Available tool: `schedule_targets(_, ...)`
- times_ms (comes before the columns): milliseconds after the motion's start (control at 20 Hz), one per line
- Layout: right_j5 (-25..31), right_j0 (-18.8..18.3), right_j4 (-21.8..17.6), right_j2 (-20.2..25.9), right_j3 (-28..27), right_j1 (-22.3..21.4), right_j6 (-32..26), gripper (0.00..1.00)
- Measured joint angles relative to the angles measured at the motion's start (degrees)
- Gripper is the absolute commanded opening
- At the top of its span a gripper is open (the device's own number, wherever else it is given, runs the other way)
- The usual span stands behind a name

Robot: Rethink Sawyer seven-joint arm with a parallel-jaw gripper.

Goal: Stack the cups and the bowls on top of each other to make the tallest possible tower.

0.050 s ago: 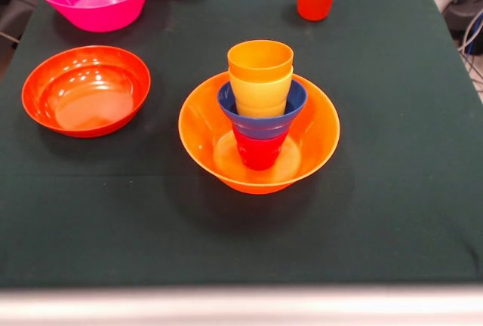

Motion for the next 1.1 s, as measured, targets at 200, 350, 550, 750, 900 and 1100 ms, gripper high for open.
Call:
schedule_targets(200,0.0,-4.1,0.0,3.7,1.2,-1.4,-4.0,0.0)
schedule_targets(350,0.0,-7.2,-0.2,6.2,1.3,-2.5,-8.1,0.0)
schedule_targets(550,0.0,-8.4,-1.2,7.3,1.0,-3.2,-10.8,0.0)
schedule_targets(750,0.0,-8.0,-2.8,8.2,-0.2,-3.6,-12.7,0.0)
schedule_targets(900,-0.3,-6.6,-4.6,8.2,-2.3,-3.6,-13.1,0.0)
schedule_targets(1100,-2.0,-4.1,-6.7,8.2,-5.7,-3.1,-13.1,0.0)
